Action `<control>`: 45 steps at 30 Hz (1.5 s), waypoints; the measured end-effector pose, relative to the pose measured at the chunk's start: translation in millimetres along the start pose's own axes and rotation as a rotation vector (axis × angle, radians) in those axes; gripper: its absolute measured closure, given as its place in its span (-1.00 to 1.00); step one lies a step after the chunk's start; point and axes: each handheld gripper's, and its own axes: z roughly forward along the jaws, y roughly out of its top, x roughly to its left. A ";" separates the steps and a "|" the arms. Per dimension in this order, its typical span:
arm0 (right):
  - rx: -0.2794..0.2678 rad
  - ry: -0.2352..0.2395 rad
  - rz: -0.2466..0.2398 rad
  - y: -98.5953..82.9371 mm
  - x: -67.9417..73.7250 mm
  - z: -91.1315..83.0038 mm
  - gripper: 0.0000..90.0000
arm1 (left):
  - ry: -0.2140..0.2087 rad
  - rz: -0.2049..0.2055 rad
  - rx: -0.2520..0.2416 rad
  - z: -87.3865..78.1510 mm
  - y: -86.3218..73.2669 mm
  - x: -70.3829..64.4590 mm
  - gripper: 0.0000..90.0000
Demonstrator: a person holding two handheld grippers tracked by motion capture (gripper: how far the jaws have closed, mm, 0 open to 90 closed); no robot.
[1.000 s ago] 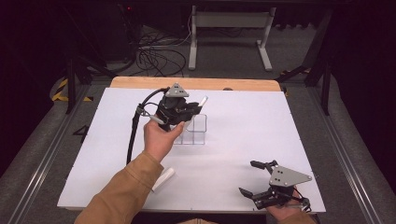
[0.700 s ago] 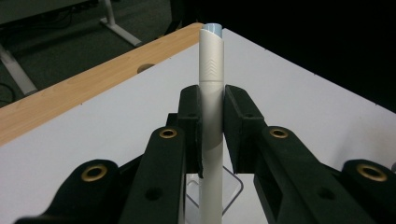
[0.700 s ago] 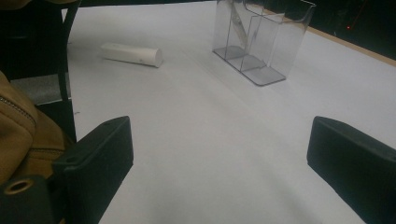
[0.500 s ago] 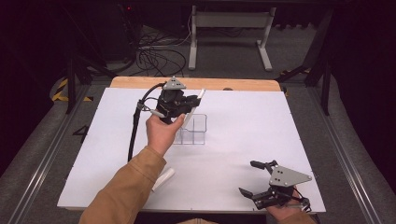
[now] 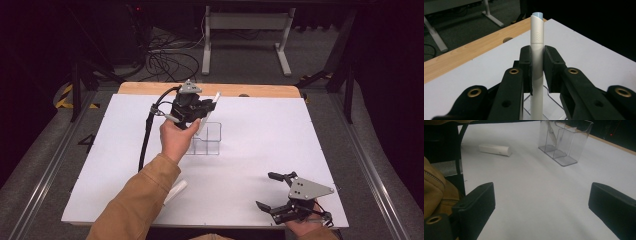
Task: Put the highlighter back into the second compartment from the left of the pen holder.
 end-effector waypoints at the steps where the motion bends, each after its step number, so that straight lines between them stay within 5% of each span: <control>1: 0.000 0.000 0.000 0.0 -0.1 -0.1 -0.83 | 0.007 0.003 0.001 0.3 -0.1 0.5 0.73; 9: -0.002 0.000 -0.005 0.2 -0.1 -0.5 -0.83 | 0.023 0.003 0.028 4.5 -3.8 4.4 0.72; 12: 0.002 0.001 0.001 0.2 0.3 -0.6 -0.83 | -0.008 -0.025 0.036 4.3 -5.2 5.6 0.40; 23: 0.001 -0.001 -0.007 0.3 0.3 -0.2 -0.83 | 0.026 0.100 -0.022 -28.2 -6.1 -11.9 -0.10; 28: 0.002 -0.002 -0.010 0.2 0.3 0.5 -0.83 | 0.028 0.120 -0.033 -47.2 -14.1 -17.9 -0.18; 45: 0.005 -0.002 -0.008 0.4 0.1 0.5 -0.83 | 0.022 0.112 0.054 -80.8 -50.2 -28.9 -0.30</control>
